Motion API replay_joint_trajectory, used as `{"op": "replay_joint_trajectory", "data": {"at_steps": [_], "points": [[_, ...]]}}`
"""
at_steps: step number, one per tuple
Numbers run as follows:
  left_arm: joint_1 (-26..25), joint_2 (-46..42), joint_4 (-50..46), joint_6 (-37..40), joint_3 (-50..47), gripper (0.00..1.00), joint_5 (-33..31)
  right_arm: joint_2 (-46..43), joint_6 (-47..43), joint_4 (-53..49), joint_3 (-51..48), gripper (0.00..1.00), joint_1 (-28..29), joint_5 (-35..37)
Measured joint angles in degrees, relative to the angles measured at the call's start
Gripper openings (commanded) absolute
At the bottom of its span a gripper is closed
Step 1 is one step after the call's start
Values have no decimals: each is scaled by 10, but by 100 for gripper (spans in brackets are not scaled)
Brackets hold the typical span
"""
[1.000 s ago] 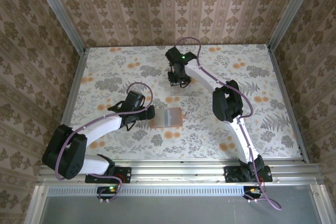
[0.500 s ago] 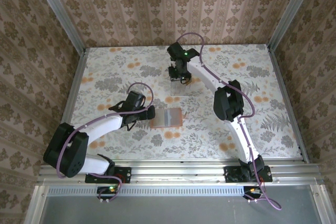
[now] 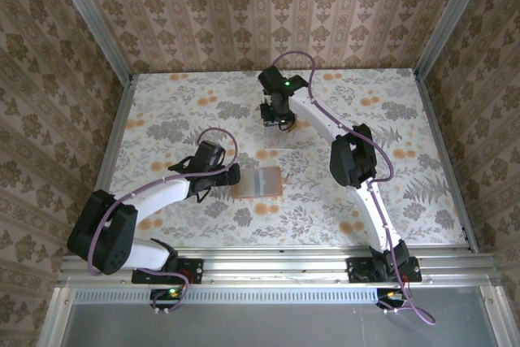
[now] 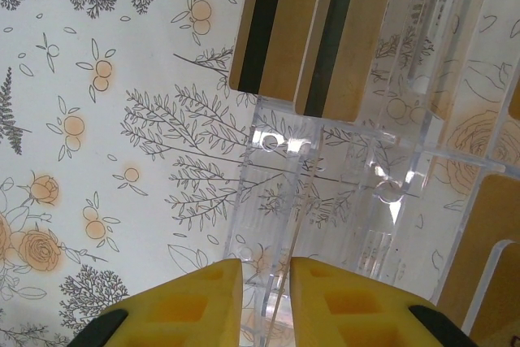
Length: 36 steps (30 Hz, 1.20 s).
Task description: Put the credit cards into the card holder
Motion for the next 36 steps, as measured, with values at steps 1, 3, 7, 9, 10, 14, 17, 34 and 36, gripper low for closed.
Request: {"op": "replay_joint_trajectory", "data": {"at_steps": [1,3,7,9,10,14,17,34,36], "points": [[0,0,0,0,0,100,0,0,0,0,0,23,0,0],[0,0,0,0,0,100,0,0,0,0,0,22,0,0],[0,0,0,0,0,100,0,0,0,0,0,22,0,0],[0,0,0,0,0,100,0,0,0,0,0,20,0,1],[0,0,0,0,0,100,0,0,0,0,0,19,0,1],[0,0,1,0,0,100,0,0,0,0,0,22,0,2],[0,0,2,0,-1,100,0,0,-1,0,0,32,0,2],[0,0,2,0,-2,100,0,2,-5,-4,0,36,0,6],[0,0,2,0,-2,100,0,9,-13,-14,5,35,1,16]]}}
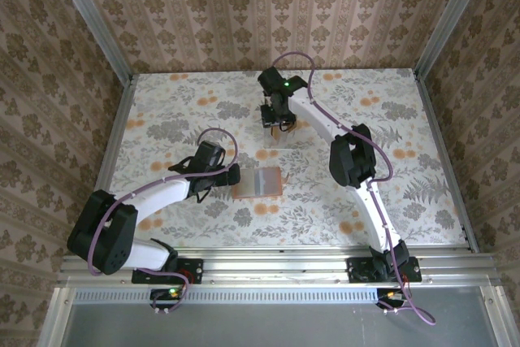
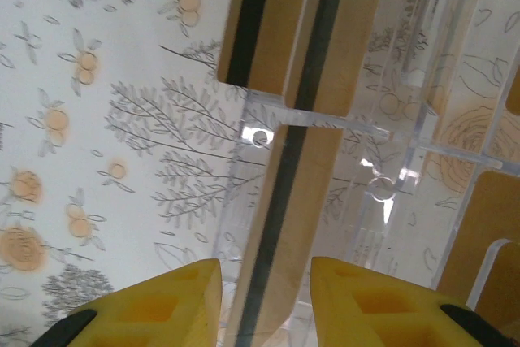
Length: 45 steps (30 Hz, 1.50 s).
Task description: Put the credit cards into the card holder
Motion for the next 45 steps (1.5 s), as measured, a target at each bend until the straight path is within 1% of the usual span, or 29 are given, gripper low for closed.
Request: {"op": "replay_joint_trajectory", "data": {"at_steps": [4,9,13,17,20,22,26,30,33,41,45], "points": [[0,0,0,0,0,100,0,23,-16,-17,25,33,7,25],[0,0,0,0,0,100,0,26,-26,-29,30,29,12,45],[0,0,0,0,0,100,0,26,-30,-31,30,25,13,48],[0,0,0,0,0,100,0,26,-31,-33,31,23,13,48],[0,0,0,0,0,100,0,27,-32,-36,37,19,13,49],[0,0,0,0,0,100,0,27,-32,-38,44,15,13,50],[0,0,0,0,0,100,0,27,-32,-48,57,11,12,58],[0,0,0,0,0,100,0,27,-32,-48,60,3,10,59],[0,0,0,0,0,100,0,28,-32,-48,60,0,10,59],[0,7,0,0,0,100,0,23,-32,-49,60,0,10,58],[0,8,0,2,0,100,0,-8,-32,-51,59,0,10,57]]}}
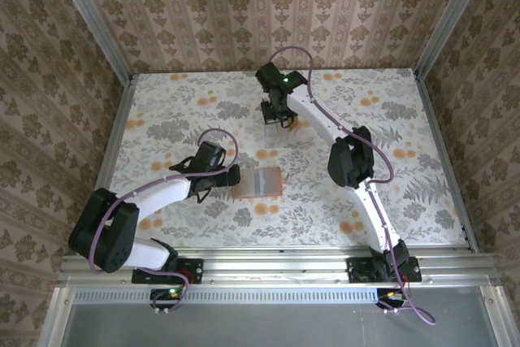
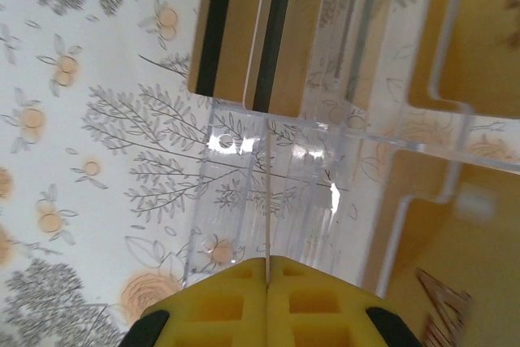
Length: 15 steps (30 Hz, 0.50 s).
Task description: Put the credit cards into the card holder
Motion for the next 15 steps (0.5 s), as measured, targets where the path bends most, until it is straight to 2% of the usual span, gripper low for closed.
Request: {"op": "replay_joint_trajectory", "data": {"at_steps": [3,6,11,15], "points": [[0,0,-1,2,0,100,-2,-53,0,8,-26,0,1,-5],[0,0,-7,5,3,100,-6,-132,5,34,-92,0,3,-21],[0,0,-11,13,8,100,-12,-278,35,124,-285,0,13,-66],[-4,0,-24,17,8,100,-17,-376,85,231,-478,0,20,-123]]}}
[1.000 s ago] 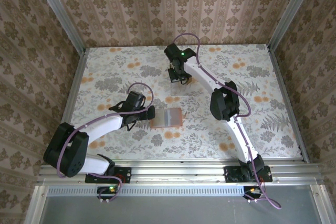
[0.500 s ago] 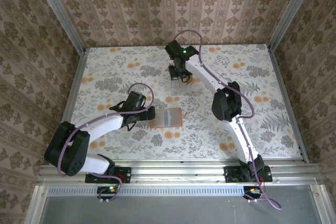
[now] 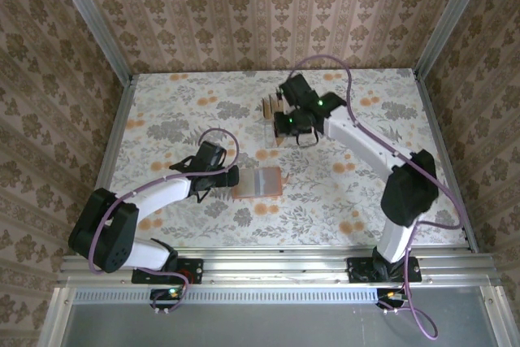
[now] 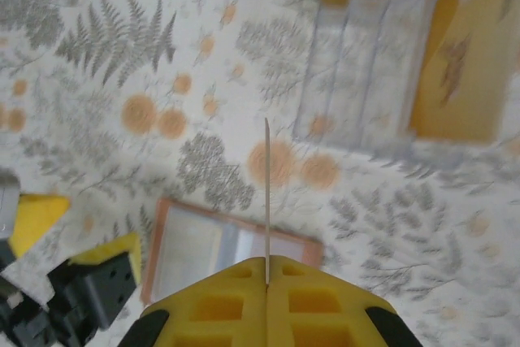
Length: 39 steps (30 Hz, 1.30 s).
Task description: Put the credit cards into the card holder
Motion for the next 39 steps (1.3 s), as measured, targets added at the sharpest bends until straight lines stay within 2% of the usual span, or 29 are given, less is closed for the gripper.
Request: {"op": "replay_joint_trajectory", "data": {"at_steps": [6,12,21,39], "points": [[-11,-2,-15,5,0,100,-11,-65,96,163,-222,0,31,-56],[-28,-2,-16,5,0,100,-26,-75,172,295,-320,0,71,-68],[-46,8,-24,7,21,100,-43,-61,223,411,-362,0,73,-73],[-85,42,-23,10,37,100,-54,-47,233,469,-419,0,75,-81]]}}
